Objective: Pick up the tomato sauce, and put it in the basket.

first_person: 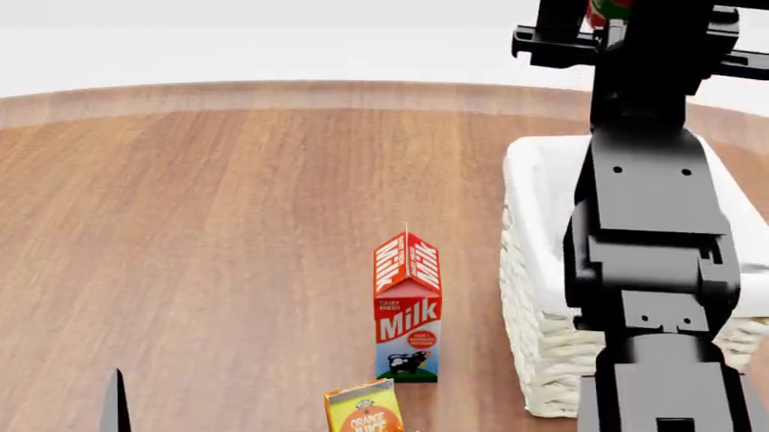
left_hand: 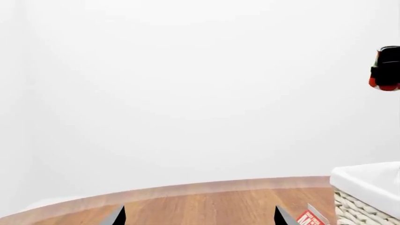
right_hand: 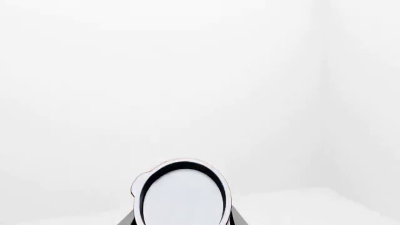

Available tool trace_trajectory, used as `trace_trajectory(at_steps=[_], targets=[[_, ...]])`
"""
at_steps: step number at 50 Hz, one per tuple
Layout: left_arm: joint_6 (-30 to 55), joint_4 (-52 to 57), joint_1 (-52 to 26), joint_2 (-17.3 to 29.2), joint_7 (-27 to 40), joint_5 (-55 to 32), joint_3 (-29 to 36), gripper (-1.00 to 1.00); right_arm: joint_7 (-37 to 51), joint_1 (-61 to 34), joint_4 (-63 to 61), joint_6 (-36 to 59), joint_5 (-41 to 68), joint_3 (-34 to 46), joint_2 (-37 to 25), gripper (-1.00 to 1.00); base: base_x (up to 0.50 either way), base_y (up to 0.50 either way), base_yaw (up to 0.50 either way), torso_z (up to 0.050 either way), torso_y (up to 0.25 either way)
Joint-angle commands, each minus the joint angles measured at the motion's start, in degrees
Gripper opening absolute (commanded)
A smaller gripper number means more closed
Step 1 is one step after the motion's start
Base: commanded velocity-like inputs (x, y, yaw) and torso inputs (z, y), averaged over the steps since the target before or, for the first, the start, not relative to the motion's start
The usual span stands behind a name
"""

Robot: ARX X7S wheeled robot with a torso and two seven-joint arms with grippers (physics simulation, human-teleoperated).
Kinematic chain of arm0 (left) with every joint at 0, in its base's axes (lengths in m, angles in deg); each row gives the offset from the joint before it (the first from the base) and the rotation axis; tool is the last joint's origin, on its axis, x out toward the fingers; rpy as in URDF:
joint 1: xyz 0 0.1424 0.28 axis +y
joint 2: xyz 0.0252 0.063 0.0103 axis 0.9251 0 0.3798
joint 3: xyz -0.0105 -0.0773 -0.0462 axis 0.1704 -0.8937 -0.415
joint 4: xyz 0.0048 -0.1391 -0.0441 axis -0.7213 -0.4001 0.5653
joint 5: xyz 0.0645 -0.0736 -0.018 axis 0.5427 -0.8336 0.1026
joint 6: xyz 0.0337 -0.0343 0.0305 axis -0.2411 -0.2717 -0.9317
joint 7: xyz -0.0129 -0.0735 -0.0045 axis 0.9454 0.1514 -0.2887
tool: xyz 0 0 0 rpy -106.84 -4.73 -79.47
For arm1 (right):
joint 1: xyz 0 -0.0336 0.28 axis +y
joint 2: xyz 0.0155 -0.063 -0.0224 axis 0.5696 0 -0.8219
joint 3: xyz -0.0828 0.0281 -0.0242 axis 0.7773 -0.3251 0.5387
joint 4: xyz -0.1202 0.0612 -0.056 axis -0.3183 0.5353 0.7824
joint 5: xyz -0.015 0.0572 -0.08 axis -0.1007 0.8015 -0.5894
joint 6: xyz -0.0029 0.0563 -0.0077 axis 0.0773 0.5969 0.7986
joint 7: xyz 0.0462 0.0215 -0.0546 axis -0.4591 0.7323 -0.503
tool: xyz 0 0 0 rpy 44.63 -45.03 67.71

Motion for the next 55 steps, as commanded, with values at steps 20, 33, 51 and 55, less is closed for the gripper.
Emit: trace_trajectory(at_steps=[20,33,51,55], targets=[[-0.2,-0.7,-0.4,0.5,0.5,-0.4,0.9,1.00,3.4,-6.0,13.0,19.6,-9.9,-9.1,1.4,-1.00,0.00,0.00,0.00,0.000,0.000],[-0.4,-1.7,-0.9,0.6,0.7,-0.6,1.3,1.00,2.1,-2.2,13.0,19.2,-11.0,-10.8,1.1,-1.00,0.00,0.00,0.00,0.000,0.001],[-0.5,-2.3,-1.1,0.8,0.9,-0.6,2.1,1.00,2.1,1.0,13.0,18.0,-11.2,-13.1,0.0,-1.00,0.00,0.00,0.00,0.000,0.000],[-0.6,-2.3,-1.1,0.9,1.0,-0.7,2.1,1.00,2.3,1.9,13.0,18.1,-11.3,-13.5,0.0,-1.00,0.00,0.00,0.00,0.000,0.000]])
